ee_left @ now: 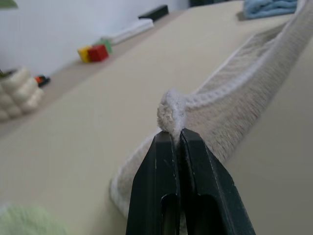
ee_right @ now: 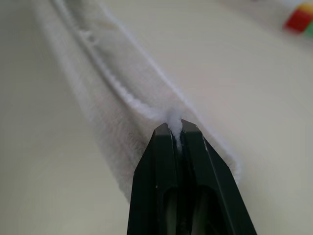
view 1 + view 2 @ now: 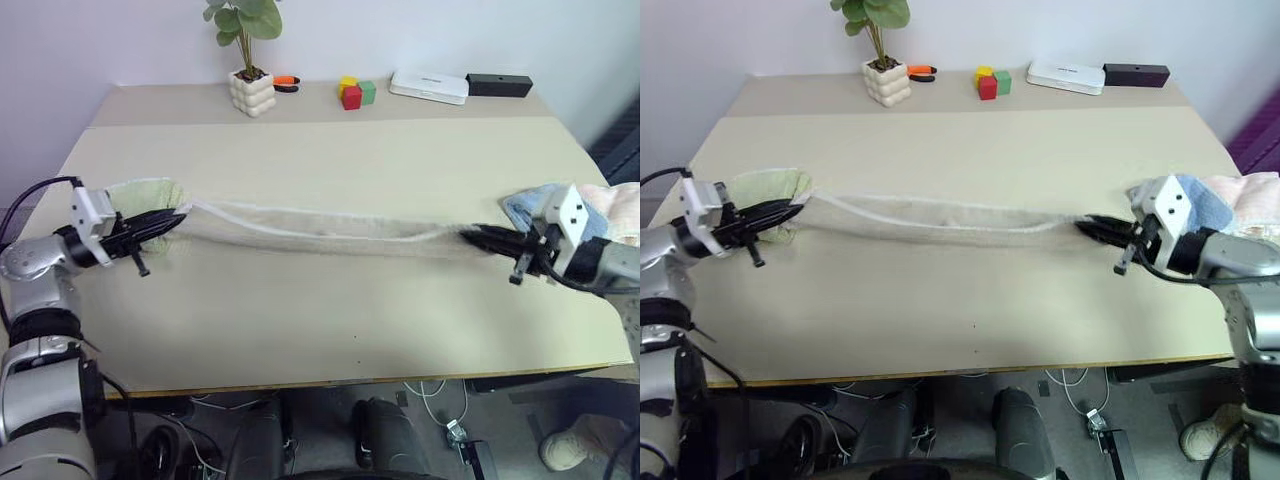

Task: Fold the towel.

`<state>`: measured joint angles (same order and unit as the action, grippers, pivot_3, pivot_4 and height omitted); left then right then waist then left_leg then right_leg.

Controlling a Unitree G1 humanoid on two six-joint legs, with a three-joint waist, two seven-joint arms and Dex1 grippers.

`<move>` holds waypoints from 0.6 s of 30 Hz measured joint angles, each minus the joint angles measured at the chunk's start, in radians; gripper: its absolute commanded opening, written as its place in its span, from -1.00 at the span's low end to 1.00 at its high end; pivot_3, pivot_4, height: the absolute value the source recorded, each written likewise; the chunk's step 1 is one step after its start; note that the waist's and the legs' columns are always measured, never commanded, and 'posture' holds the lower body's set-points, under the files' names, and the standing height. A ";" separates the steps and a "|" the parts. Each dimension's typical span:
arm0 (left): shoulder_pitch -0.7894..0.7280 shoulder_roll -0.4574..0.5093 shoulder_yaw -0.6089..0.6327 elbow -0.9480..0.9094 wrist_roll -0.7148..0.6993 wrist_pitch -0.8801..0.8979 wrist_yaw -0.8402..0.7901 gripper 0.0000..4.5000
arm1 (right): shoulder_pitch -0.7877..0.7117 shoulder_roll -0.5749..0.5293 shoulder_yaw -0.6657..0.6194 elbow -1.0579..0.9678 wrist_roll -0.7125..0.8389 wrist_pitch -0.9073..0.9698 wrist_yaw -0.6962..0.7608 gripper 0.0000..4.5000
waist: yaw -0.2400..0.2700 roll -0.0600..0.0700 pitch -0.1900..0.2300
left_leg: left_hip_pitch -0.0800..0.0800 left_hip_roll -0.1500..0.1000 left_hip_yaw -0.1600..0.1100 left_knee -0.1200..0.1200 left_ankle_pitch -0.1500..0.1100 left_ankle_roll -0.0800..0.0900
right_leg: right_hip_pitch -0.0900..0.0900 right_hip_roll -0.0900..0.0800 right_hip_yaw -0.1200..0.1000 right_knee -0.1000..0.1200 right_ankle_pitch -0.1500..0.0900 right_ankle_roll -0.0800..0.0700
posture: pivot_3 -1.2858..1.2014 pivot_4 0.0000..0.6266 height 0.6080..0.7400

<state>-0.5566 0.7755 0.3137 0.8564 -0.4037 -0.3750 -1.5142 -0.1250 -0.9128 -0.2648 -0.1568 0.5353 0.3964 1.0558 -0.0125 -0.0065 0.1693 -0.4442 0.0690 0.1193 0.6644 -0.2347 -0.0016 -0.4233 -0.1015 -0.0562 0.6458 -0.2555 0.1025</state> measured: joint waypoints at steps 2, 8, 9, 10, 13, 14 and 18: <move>0.083 0.005 0.014 -0.092 -0.035 0.075 -0.013 -1.00 | 0.029 0.000 -0.014 -0.007 0.003 0.007 0.010 -0.98 | 0.001 0.000 0.000 | 0.000 0.000 0.000 0.000 0.000 0.000 | 0.000 0.000 0.000 0.000 0.000 0.000 | 0.03 -0.52 0.92; 0.122 -0.008 0.031 -0.217 -0.079 0.167 0.069 -1.00 | -0.019 0.016 -0.013 0.010 -0.024 -0.010 -0.023 -0.98 | 0.011 -0.001 -0.001 | 0.000 -0.001 -0.002 0.002 0.000 0.000 | 0.001 -0.001 -0.001 0.001 0.000 0.000 | 0.03 -0.52 0.92; 0.110 -0.021 0.032 -0.218 -0.078 0.167 0.094 -1.00 | -0.042 0.029 -0.006 0.028 -0.038 -0.020 -0.036 -0.98 | 0.012 -0.001 -0.001 | 0.000 -0.001 -0.001 0.002 0.000 0.000 | 0.001 -0.001 -0.001 0.001 0.000 0.000 | 0.03 -0.52 0.92; 0.089 -0.039 0.032 -0.216 -0.078 0.169 0.123 -1.00 | -0.069 0.039 0.004 0.052 -0.053 -0.031 -0.055 -0.98 | 0.015 -0.001 -0.001 | 0.000 -0.001 -0.001 0.002 0.000 0.000 | 0.001 -0.001 -0.001 0.001 0.000 0.000 | 0.03 -0.52 0.92; 0.032 -0.061 0.031 -0.190 -0.071 0.168 0.185 -1.00 | -0.117 0.069 0.027 0.098 -0.091 -0.066 -0.082 -0.98 | 0.019 -0.002 0.000 | 0.000 -0.001 -0.001 0.001 0.000 0.000 | 0.001 0.000 -0.001 0.001 0.000 0.000 | 0.03 -0.52 0.92; 0.011 -0.065 0.032 -0.174 -0.061 0.158 0.212 -1.00 | -0.130 0.078 0.038 0.117 -0.108 -0.085 -0.093 -0.98 | 0.020 -0.002 -0.001 | 0.000 -0.001 -0.001 0.001 0.000 0.000 | 0.001 0.000 -0.001 0.001 0.000 0.000 | 0.03 -0.52 0.92; -0.020 -0.095 0.025 -0.112 -0.032 0.108 0.269 -1.00 | -0.158 0.111 0.073 0.168 -0.164 -0.135 -0.124 -0.98 | 0.020 -0.002 0.000 | 0.000 -0.001 0.000 0.001 0.000 0.000 | 0.001 0.000 -0.001 0.002 0.000 0.000 | 0.03 -0.52 0.92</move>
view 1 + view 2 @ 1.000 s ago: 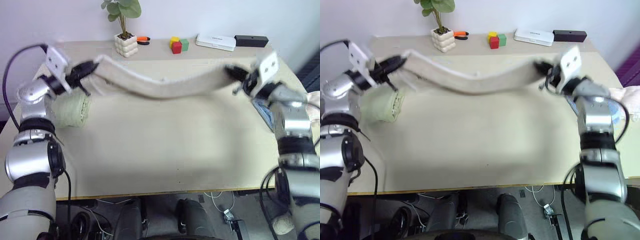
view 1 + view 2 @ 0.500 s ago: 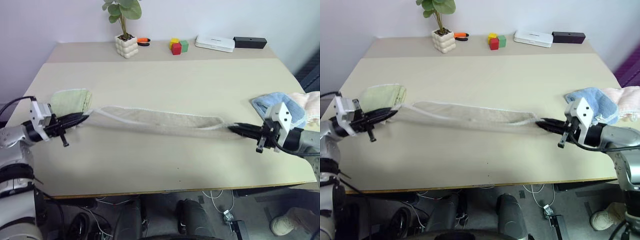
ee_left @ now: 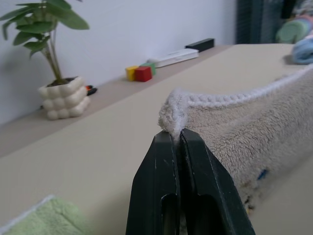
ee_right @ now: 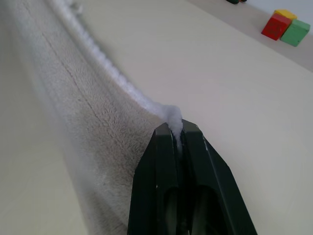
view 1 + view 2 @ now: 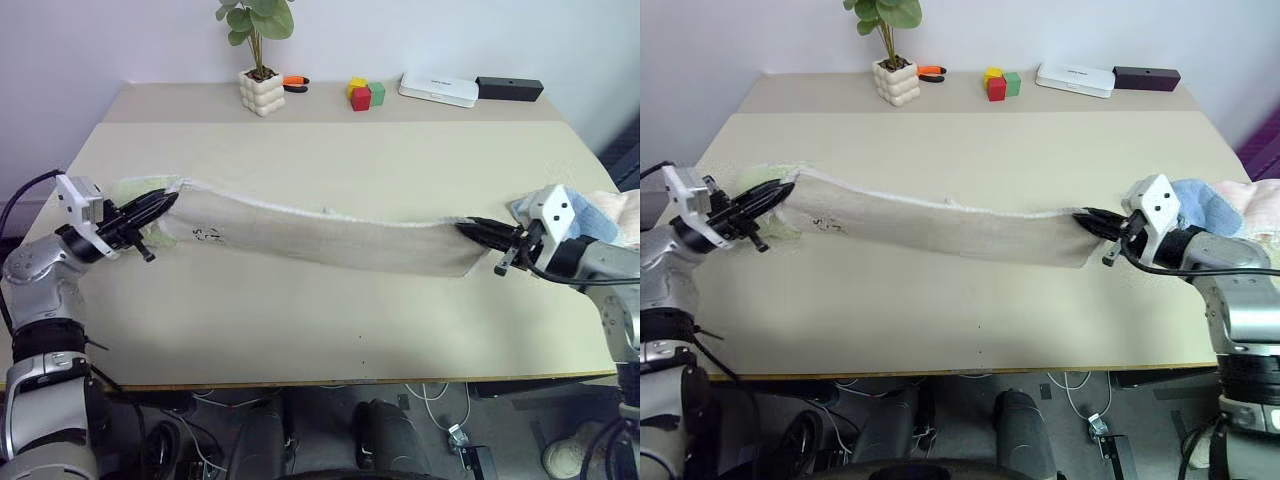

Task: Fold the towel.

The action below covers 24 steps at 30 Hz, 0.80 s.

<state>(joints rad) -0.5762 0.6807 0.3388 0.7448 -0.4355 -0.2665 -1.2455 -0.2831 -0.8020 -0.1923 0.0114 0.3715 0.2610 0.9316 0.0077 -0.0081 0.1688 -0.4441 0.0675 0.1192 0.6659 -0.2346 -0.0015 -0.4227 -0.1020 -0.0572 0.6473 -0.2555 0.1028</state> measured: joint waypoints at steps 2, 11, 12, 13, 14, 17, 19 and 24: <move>0.000 -0.016 -0.008 0.039 0.015 -0.017 0.017 -1.00 | -0.009 0.007 0.023 0.027 -0.033 -0.031 -0.016 -0.98 | 0.000 0.000 0.000 | 0.000 0.000 0.000 0.000 0.000 0.000 | 0.000 0.000 0.000 0.000 0.000 0.000 | 0.03 -0.52 0.92; -0.026 -0.063 -0.013 0.134 0.057 -0.072 0.101 -1.00 | -0.031 0.071 0.063 0.098 -0.117 -0.100 -0.097 -0.98 | 0.002 0.000 0.000 | 0.000 0.000 0.000 0.000 0.000 0.000 | 0.000 0.000 0.000 0.000 0.000 0.000 | 0.03 -0.52 0.92; -0.026 -0.067 -0.014 0.134 0.058 -0.071 0.104 -1.00 | -0.031 0.074 0.063 0.104 -0.123 -0.101 -0.103 -0.98 | 0.002 0.000 0.000 | 0.000 0.000 0.000 0.000 0.000 0.000 | 0.000 0.000 0.000 0.000 0.000 0.000 | 0.03 -0.52 0.92; -0.026 -0.072 -0.015 0.134 0.059 -0.070 0.109 -1.00 | -0.031 0.077 0.063 0.111 -0.129 -0.103 -0.108 -0.98 | 0.002 0.000 0.000 | 0.000 0.000 0.000 0.000 0.000 0.000 | 0.000 0.000 0.000 0.000 0.000 0.000 | 0.03 -0.52 0.92; -0.026 -0.076 -0.019 0.134 0.066 -0.073 0.120 -1.00 | -0.031 0.080 0.065 0.115 -0.134 -0.107 -0.115 -0.98 | 0.002 0.000 0.000 | 0.000 0.000 0.000 0.000 0.000 0.000 | 0.000 0.000 0.000 0.000 0.000 0.000 | 0.03 -0.52 0.92; -0.026 -0.085 -0.042 0.135 0.099 -0.082 0.165 -1.00 | -0.031 0.099 0.068 0.119 -0.149 -0.114 -0.137 -0.98 | 0.002 0.000 0.000 | 0.000 0.000 0.000 0.000 0.000 0.000 | 0.000 0.000 0.000 0.000 0.000 0.000 | 0.03 -0.52 0.92; -0.026 -0.087 -0.051 0.136 0.102 -0.062 0.176 -1.00 | -0.029 0.105 0.076 0.119 -0.162 -0.114 -0.145 -0.98 | 0.002 0.000 0.000 | 0.000 0.000 0.000 0.000 0.000 0.000 | 0.000 0.000 0.000 0.000 0.000 0.000 | 0.03 -0.52 0.92; -0.026 -0.088 -0.061 0.136 0.115 0.037 0.212 -1.00 | 0.005 0.119 0.107 0.115 -0.178 -0.112 -0.155 -0.98 | 0.002 0.000 0.000 | 0.000 0.000 0.000 0.000 0.000 0.000 | 0.000 0.000 0.000 0.000 0.000 0.000 | 0.03 -0.52 0.92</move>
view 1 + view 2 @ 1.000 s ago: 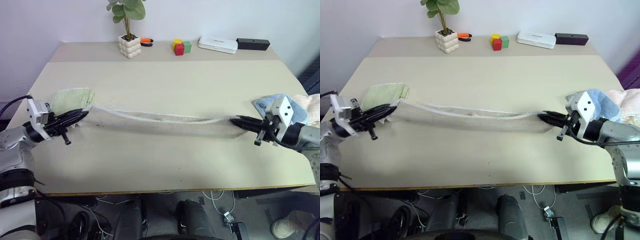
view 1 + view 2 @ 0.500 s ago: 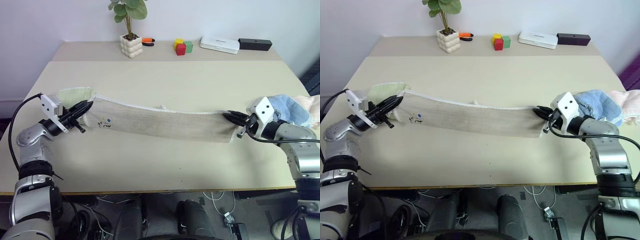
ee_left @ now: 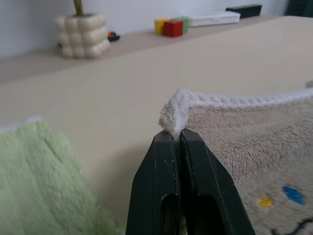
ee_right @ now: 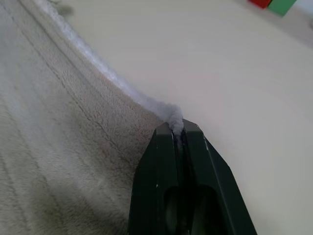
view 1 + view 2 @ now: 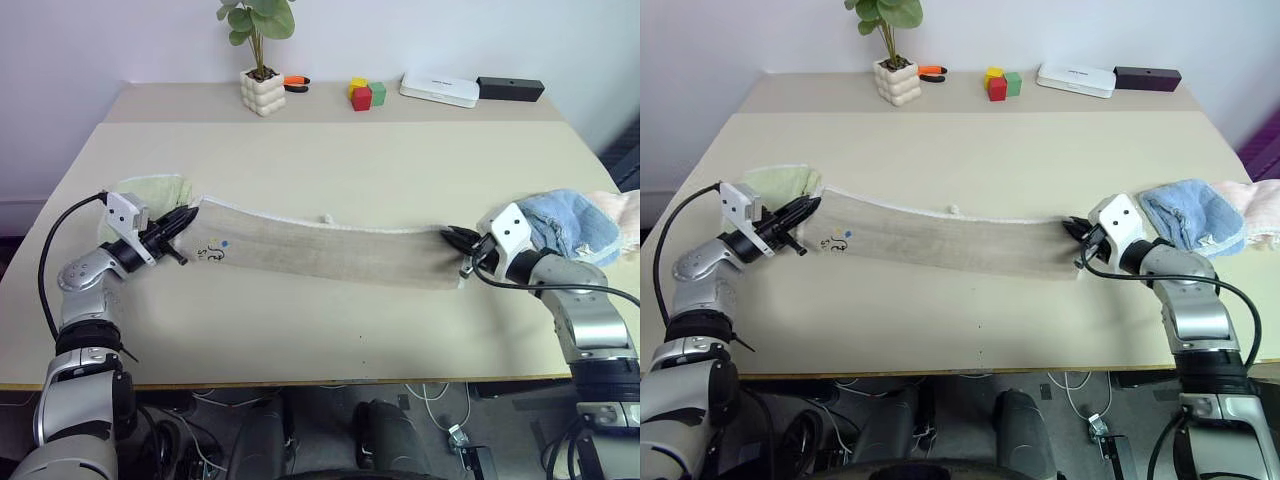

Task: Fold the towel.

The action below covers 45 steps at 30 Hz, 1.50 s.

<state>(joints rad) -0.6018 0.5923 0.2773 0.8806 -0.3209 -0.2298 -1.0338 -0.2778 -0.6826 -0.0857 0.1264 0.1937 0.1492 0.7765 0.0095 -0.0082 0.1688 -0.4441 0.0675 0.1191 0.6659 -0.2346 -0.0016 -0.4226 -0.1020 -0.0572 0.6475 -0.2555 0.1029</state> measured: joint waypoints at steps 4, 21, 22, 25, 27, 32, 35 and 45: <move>-0.001 -0.008 -0.010 0.000 0.002 0.120 0.029 -0.86 | 0.007 0.010 0.007 -0.005 -0.001 0.018 0.000 -0.87 | -0.002 0.000 0.000 | 0.000 0.000 0.000 0.000 0.000 0.000 | 0.000 0.000 0.000 0.000 0.000 0.000 | 0.03 -0.52 0.92; 0.018 -0.010 -0.017 -0.198 -0.050 0.294 0.001 0.98 | -0.052 0.010 -0.009 0.036 -0.014 0.043 -0.045 0.98 | -0.001 0.000 0.000 | 0.000 0.000 0.000 0.000 0.000 0.000 | 0.000 0.000 0.000 0.000 0.000 0.000 | 0.03 -0.52 0.92; 0.019 -0.014 -0.021 -0.224 -0.059 0.310 -0.007 0.98 | -0.056 0.010 -0.009 0.036 -0.016 0.037 -0.046 0.98 | 0.000 0.000 0.000 | 0.000 0.000 0.000 0.000 0.000 0.000 | 0.000 0.000 0.000 0.000 0.000 0.000 | 0.03 -0.52 0.92; 0.032 -0.034 -0.029 -0.305 -0.088 0.378 -0.021 0.38 | -0.057 0.010 -0.008 0.046 -0.023 0.034 -0.046 0.38 | -0.001 0.000 0.000 | 0.000 0.000 0.000 0.000 0.000 0.000 | 0.000 0.000 0.000 0.000 0.000 0.000 | 0.03 -0.52 0.92; 0.044 -0.038 -0.031 -0.324 -0.097 0.396 -0.024 -0.07 | -0.058 0.011 -0.008 0.058 -0.023 0.037 -0.046 -0.08 | -0.004 0.000 0.000 | 0.000 0.000 0.000 0.000 0.000 0.000 | 0.000 0.000 0.000 0.000 0.000 0.000 | 0.03 -0.52 0.92; 0.044 -0.038 -0.018 -0.342 -0.111 0.409 0.019 -0.99 | -0.081 0.017 -0.013 0.058 -0.023 0.027 -0.082 -1.00 | -0.006 0.000 0.000 | 0.000 0.000 0.000 0.000 0.000 0.000 | 0.000 0.000 0.000 0.000 0.000 0.000 | 0.03 -0.52 0.92; 0.045 -0.041 -0.016 -0.397 -0.139 0.448 0.038 -0.99 | -0.096 0.033 -0.041 0.048 -0.020 0.019 -0.116 -1.00 | -0.001 0.000 0.000 | 0.000 0.000 0.000 0.000 0.000 0.000 | 0.000 0.000 0.000 0.000 0.000 0.000 | 0.03 -0.52 0.92; 0.121 -0.356 -0.076 -0.821 -0.269 0.623 0.332 -0.99 | -0.092 0.474 0.049 -0.346 0.088 0.302 -0.465 -1.00 | 0.000 0.000 -0.001 | 0.000 0.000 -0.002 0.000 0.003 -0.004 | 0.001 0.000 0.000 0.001 0.000 0.000 | 0.03 -0.52 0.92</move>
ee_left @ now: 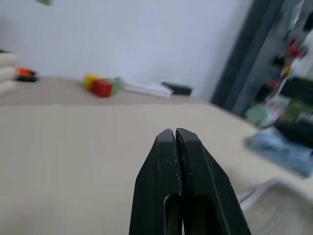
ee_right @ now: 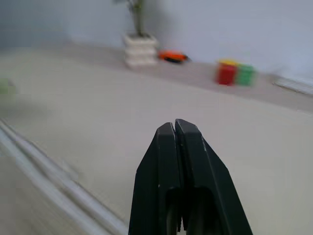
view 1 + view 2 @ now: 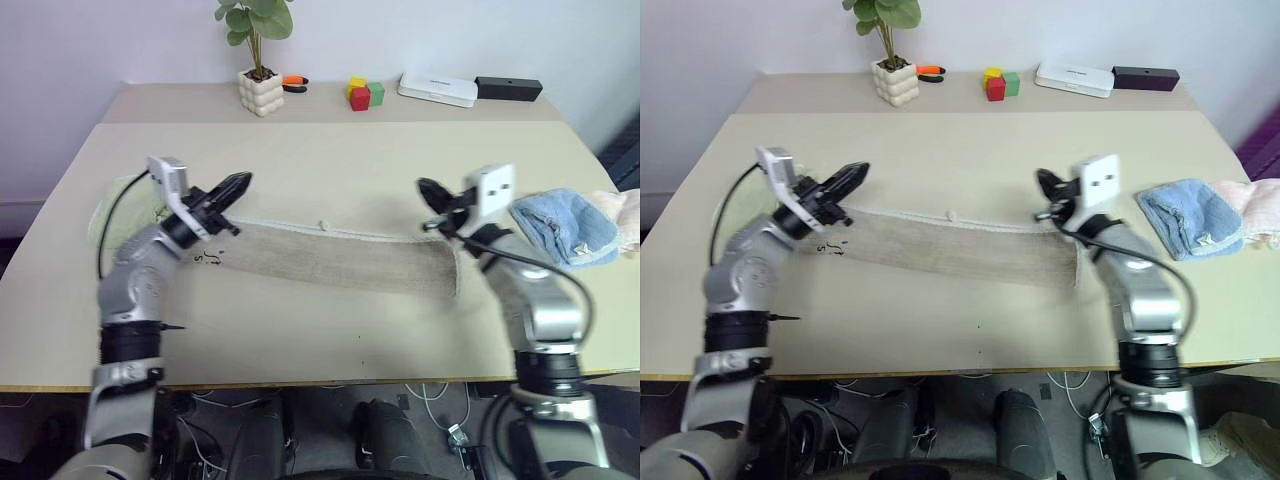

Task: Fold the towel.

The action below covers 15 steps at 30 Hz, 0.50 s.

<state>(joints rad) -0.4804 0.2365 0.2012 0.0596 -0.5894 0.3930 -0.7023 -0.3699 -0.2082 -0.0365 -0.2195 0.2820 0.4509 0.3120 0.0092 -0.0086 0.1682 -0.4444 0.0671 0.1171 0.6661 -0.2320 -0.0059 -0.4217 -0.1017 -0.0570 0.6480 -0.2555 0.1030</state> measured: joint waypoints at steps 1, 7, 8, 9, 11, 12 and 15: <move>0.024 -0.023 -0.027 -0.017 0.007 0.005 0.022 -0.99 | 0.016 0.023 0.029 -0.001 -0.019 0.012 -0.034 -1.00 | 0.002 0.000 0.000 | 0.000 0.000 0.000 0.000 -0.001 0.002 | 0.000 0.000 0.000 0.000 0.000 0.000 | 0.03 -0.52 0.92; 0.098 -0.072 -0.073 0.061 0.079 -0.009 0.095 -0.99 | 0.147 0.071 0.081 0.040 -0.108 0.017 -0.129 -1.00 | -0.001 0.000 0.000 | 0.000 0.000 -0.001 0.000 -0.002 0.004 | 0.001 0.000 0.000 0.000 0.000 0.000 | 0.03 -0.52 0.92; 0.095 -0.065 -0.072 0.079 0.089 -0.016 0.097 -0.99 | 0.161 0.072 0.080 0.057 -0.114 0.007 -0.134 -1.00 | -0.003 0.000 0.000 | 0.000 0.000 -0.002 0.000 -0.002 0.004 | 0.001 0.000 0.000 0.000 0.000 0.000 | 0.03 -0.52 0.92; 0.092 -0.054 -0.071 0.103 0.103 -0.022 0.101 -0.99 | 0.172 0.072 0.073 0.082 -0.119 -0.002 -0.142 -1.00 | -0.004 0.000 0.000 | 0.001 -0.001 -0.002 0.000 -0.002 0.004 | 0.001 0.000 0.000 0.000 0.000 0.000 | 0.03 -0.52 0.92; 0.083 -0.023 -0.065 0.174 0.131 -0.052 0.111 -0.99 | 0.174 0.068 0.055 0.118 -0.127 -0.036 -0.157 -1.00 | -0.006 0.000 -0.001 | 0.001 0.000 -0.002 0.000 -0.002 0.004 | 0.001 0.000 0.000 -0.001 0.000 0.000 | 0.03 -0.52 0.92; 0.077 -0.012 -0.057 0.199 0.138 -0.064 0.115 -0.99 | 0.171 0.064 0.048 0.131 -0.133 -0.047 -0.161 -1.00 | -0.005 -0.001 -0.001 | 0.001 0.000 -0.002 0.000 -0.002 0.004 | 0.001 0.000 -0.001 -0.001 0.000 0.000 | 0.03 -0.52 0.92; 0.029 0.059 -0.012 0.292 0.165 -0.116 0.128 -0.99 | 0.146 0.030 0.013 0.177 -0.154 -0.068 -0.191 -1.00 | -0.002 -0.003 -0.002 | 0.001 0.000 -0.003 0.000 -0.002 0.004 | 0.002 0.000 -0.001 -0.001 0.000 0.000 | 0.03 -0.52 0.92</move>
<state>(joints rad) -0.4515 0.2959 0.1892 0.3511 -0.4246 0.2773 -0.5742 -0.2237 -0.1787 -0.0230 -0.0425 0.1275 0.3826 0.1209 0.0069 -0.0113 0.1663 -0.4435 0.0667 0.1143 0.6660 -0.2342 -0.0022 -0.4198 -0.1015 -0.0582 0.6472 -0.2556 0.1027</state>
